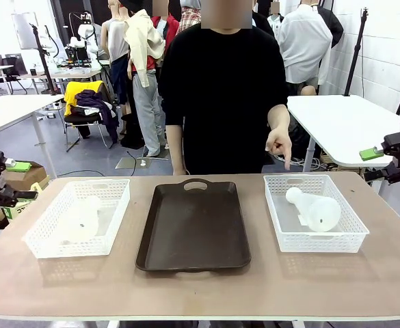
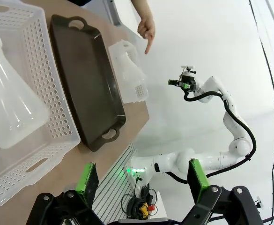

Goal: Prepare the laboratory tools.
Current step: Pick up the Big flask that the person points to.

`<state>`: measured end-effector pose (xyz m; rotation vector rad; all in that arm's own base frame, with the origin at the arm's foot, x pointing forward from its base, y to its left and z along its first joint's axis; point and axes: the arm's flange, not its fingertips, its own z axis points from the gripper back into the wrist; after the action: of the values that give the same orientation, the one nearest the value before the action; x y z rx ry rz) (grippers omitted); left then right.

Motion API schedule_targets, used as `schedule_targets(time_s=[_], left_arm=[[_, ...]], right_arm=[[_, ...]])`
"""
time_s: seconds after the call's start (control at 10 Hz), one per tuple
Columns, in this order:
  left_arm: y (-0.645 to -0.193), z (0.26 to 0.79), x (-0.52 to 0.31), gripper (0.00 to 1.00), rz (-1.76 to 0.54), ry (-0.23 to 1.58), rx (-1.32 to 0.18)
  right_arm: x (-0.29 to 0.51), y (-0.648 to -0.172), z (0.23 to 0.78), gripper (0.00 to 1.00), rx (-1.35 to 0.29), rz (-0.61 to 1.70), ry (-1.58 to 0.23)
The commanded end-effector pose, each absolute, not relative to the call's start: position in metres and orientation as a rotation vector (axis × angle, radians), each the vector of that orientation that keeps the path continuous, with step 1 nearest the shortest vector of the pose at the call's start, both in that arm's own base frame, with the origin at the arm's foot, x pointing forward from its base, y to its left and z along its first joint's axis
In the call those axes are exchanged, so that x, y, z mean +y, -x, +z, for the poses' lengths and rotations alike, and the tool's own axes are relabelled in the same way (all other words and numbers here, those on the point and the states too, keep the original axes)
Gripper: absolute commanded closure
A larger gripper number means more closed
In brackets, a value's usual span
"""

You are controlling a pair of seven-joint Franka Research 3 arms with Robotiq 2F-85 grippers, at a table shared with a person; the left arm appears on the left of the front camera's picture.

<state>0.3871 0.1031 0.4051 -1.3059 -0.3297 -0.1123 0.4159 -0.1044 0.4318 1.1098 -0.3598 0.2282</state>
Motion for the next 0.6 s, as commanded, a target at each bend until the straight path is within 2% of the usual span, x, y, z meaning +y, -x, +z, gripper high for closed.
schedule_targets(time_s=[0.0,0.5], left_arm=[[-0.3857,0.4076,0.1038,0.0,-0.114,1.306,-0.339],[-0.3857,0.4076,0.1038,0.0,-0.114,1.306,-0.339]], right_arm=[[-0.1013,-0.4131,0.4309,0.0,-0.368,0.227,-1.102],[-0.1013,-0.4131,0.4309,0.0,-0.368,0.227,-1.102]])
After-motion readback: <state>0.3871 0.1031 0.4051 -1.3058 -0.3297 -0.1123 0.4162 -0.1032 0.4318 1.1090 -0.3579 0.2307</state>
